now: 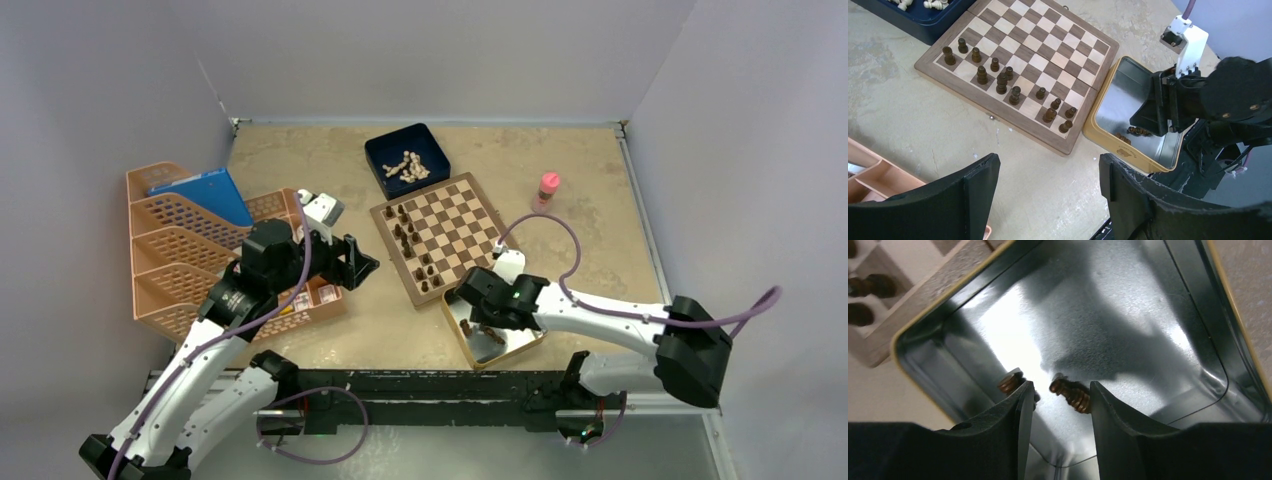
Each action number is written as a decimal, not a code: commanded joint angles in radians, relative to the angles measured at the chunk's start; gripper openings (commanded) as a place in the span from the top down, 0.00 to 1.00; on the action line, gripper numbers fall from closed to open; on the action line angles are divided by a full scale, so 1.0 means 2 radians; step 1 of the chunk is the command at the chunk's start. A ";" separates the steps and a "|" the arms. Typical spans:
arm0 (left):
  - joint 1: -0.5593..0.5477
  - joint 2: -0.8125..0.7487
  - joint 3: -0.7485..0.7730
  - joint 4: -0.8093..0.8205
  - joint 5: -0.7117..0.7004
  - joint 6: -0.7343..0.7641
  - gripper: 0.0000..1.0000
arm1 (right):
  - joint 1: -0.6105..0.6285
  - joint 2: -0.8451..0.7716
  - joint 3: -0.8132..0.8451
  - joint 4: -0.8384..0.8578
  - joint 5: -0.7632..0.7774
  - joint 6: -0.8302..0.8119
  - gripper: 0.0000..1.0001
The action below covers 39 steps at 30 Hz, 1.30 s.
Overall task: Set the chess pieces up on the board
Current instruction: Move the chess piece to the chessboard, then pick up the chess piece from the storage box.
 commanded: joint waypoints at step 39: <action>0.000 -0.018 -0.004 0.028 0.027 0.003 0.27 | 0.003 0.063 0.017 0.004 -0.067 -0.131 0.67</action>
